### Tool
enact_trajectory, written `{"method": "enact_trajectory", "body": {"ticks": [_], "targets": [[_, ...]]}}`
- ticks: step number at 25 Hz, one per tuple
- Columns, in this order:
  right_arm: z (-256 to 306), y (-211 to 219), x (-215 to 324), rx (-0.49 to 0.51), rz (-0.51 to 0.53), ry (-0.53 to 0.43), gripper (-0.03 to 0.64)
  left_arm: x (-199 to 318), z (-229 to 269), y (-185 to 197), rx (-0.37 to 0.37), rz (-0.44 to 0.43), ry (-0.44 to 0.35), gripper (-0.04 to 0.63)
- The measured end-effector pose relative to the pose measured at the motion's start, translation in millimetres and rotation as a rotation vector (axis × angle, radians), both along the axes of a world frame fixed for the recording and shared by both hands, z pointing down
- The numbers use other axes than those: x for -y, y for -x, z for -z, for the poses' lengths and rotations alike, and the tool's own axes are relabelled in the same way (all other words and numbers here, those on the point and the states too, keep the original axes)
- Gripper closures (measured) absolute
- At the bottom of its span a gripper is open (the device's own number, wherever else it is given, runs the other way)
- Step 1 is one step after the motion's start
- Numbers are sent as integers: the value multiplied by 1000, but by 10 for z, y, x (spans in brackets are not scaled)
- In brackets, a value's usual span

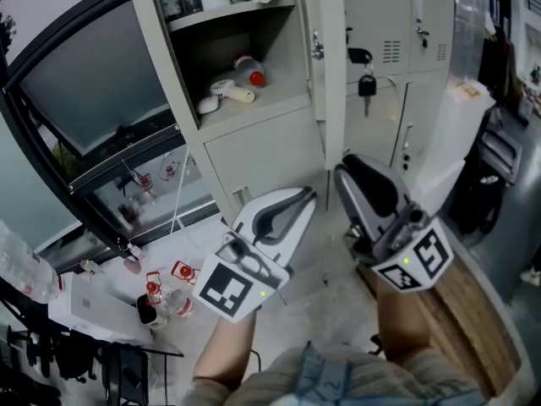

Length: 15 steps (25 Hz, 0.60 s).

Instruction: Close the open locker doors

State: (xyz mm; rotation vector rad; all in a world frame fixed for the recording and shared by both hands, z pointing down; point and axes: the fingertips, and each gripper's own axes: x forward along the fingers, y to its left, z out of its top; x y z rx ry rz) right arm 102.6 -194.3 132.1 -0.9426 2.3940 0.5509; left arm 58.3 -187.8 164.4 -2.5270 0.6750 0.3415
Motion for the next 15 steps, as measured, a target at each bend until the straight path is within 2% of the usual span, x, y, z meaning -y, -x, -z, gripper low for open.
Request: {"method": "enact_trajectory", "body": {"ticks": [9, 15], "targets": [[-19, 654, 171, 3, 28, 13, 558, 102, -40, 633, 8, 61, 12, 591], [-33, 990, 367, -24, 45, 19, 558, 250, -42, 881, -3, 102, 13, 591]]}}
